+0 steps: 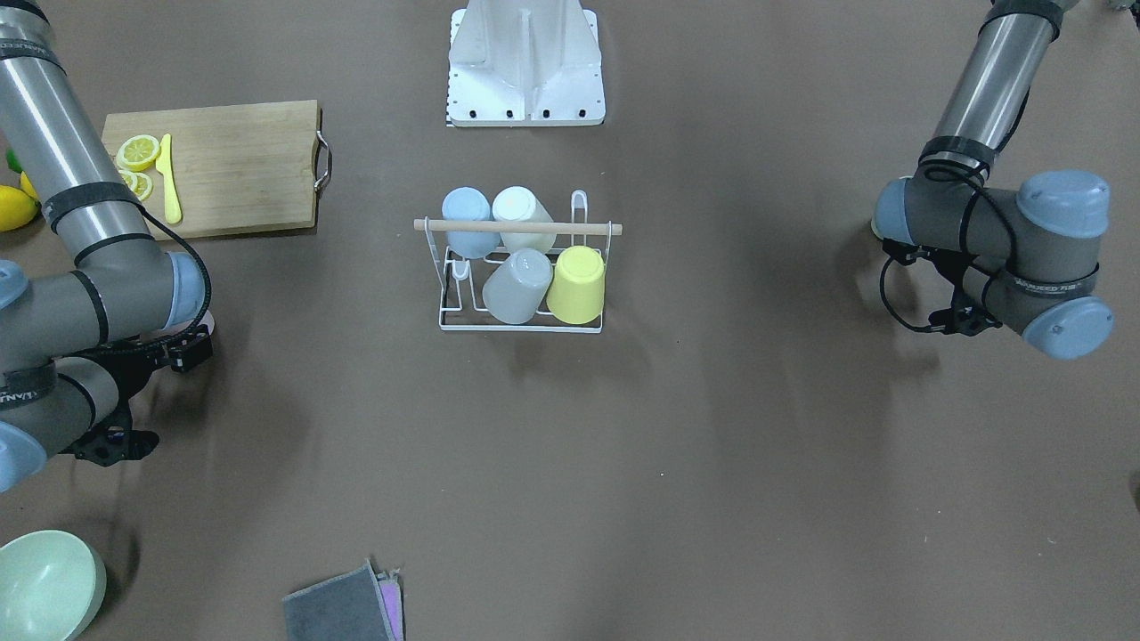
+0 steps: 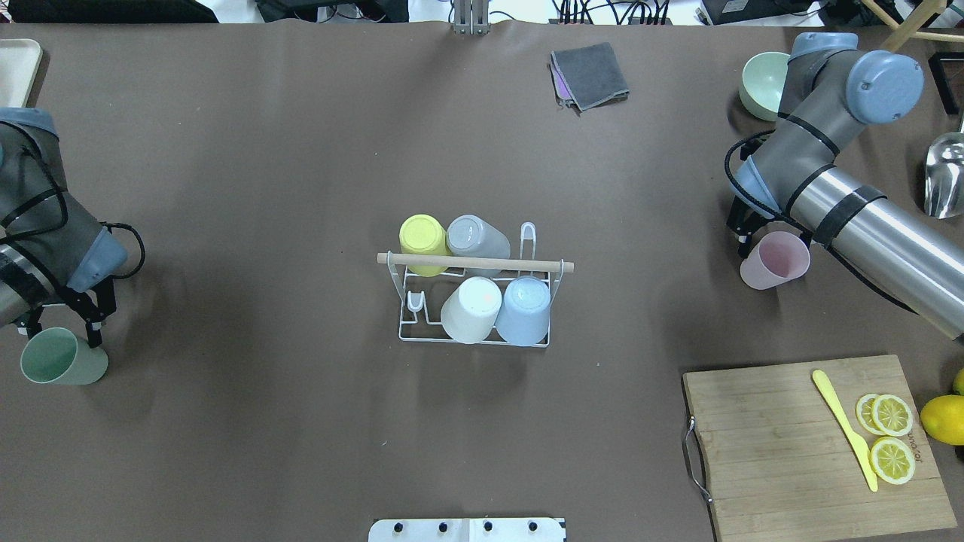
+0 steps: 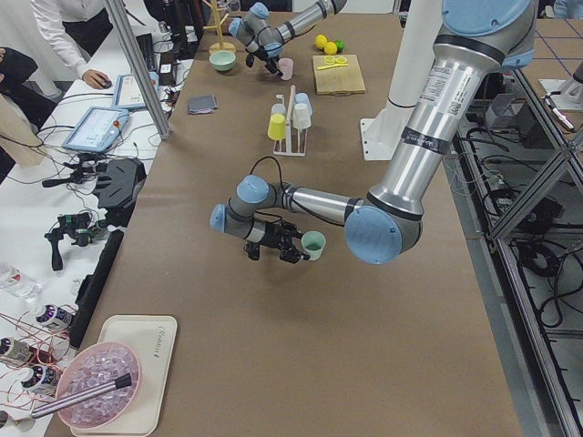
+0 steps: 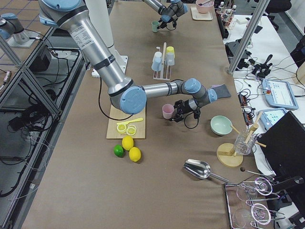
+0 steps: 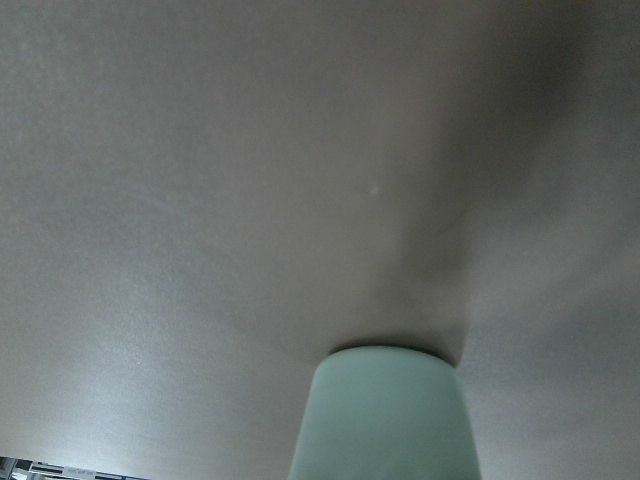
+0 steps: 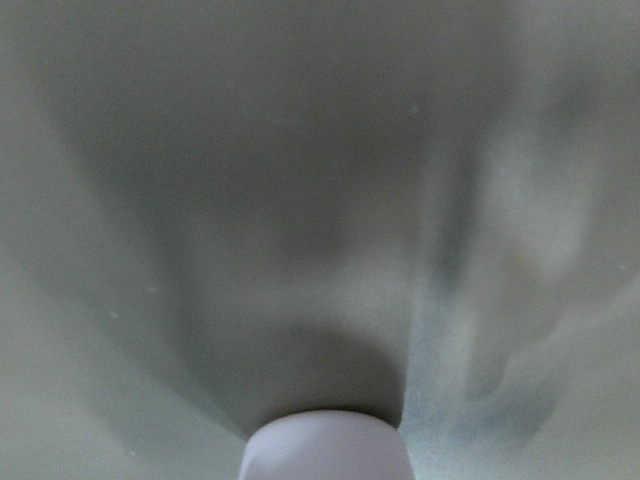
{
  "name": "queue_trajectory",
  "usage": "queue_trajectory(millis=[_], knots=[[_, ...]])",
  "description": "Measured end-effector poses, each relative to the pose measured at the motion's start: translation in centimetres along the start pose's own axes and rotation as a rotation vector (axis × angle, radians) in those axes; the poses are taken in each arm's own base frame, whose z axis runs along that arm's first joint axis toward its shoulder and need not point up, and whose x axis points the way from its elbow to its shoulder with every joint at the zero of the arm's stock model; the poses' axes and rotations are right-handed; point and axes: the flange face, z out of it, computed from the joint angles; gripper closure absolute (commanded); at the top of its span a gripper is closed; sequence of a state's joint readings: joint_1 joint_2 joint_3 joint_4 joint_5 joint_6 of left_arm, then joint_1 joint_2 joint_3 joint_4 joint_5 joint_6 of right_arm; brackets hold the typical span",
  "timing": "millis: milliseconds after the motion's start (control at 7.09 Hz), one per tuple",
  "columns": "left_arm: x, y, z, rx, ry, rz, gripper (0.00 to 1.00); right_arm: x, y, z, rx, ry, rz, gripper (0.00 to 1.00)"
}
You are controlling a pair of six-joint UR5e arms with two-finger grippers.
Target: Place cup on cup holder
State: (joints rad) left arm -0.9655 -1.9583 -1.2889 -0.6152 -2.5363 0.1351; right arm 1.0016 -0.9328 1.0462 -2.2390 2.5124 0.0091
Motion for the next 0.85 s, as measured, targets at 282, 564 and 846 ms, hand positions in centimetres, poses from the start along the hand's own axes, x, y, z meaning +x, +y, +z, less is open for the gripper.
queue_trajectory(millis=[282,564,846], knots=[[0.0,-0.3,1.0,-0.011,0.012,-0.004,0.98,-0.4,-0.4,0.1,-0.007,-0.009,0.006,0.05],[0.2,-0.5,1.6,-0.017,0.027,-0.005,1.0,-0.7,-0.6,0.4,-0.016,-0.017,0.01,0.07],[0.6,-0.4,1.5,-0.015,0.029,-0.007,0.97,-0.8,-0.6,0.7,-0.022,-0.02,0.011,0.08]])
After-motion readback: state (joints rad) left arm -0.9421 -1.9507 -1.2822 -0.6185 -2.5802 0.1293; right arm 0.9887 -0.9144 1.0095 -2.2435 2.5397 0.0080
